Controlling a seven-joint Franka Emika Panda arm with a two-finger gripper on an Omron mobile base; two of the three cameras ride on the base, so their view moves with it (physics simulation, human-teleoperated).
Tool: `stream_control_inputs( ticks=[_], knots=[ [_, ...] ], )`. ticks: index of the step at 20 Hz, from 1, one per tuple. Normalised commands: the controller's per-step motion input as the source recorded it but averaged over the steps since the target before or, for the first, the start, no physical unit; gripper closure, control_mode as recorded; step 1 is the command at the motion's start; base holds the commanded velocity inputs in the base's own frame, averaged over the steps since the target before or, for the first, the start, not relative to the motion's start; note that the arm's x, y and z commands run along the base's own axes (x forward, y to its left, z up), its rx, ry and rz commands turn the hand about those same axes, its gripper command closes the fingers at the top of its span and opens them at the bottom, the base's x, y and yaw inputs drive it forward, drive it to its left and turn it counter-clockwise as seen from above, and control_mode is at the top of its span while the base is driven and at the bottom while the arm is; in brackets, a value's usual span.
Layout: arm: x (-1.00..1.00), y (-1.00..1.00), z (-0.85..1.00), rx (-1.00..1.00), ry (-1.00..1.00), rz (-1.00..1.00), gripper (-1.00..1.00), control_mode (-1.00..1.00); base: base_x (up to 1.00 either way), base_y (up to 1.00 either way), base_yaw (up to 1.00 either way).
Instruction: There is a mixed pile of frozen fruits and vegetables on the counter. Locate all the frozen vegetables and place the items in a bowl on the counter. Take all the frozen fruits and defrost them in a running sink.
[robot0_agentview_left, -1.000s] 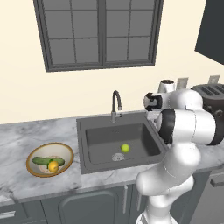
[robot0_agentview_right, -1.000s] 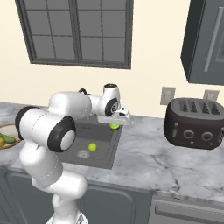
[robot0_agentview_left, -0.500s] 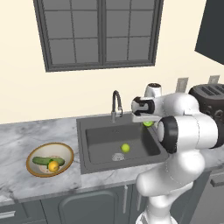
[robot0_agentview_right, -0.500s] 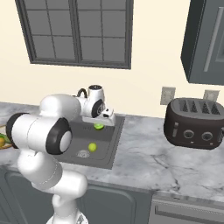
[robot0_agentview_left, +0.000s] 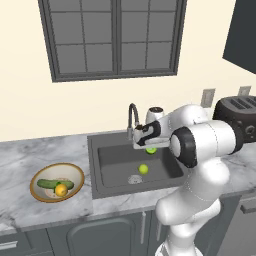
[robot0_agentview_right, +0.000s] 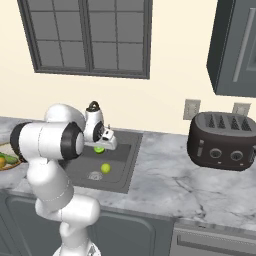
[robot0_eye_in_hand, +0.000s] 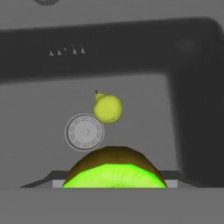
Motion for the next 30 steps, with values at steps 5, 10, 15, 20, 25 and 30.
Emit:
stream_control_inputs(
  ticks=[5,10,15,20,25,30],
  knots=[
    [0.15,0.23,-0.68,0.00,0.03,0.00,1.00,-1.00,0.00,0.00,0.00],
    [0.11,-0.01,-0.61,0.00,0.02,0.00,1.00,-1.00,0.00,0.00,0.00],
    [0.28,-0.11,-0.31,0.00,0.07,0.00,1.00,-1.00,0.00,0.00,0.00],
    [0.20,-0.12,-0.06,0.00,0.00,0.00,1.00,-1.00,0.00,0.00,0.00],
    [0.23,-0.08,-0.17,0.00,-0.02,0.00,1.00,-1.00,0.00,0.00,0.00],
    [0.31,-0.10,-0.36,0.00,0.01,0.00,1.00,-1.00,0.00,0.00,0.00]
  ],
)
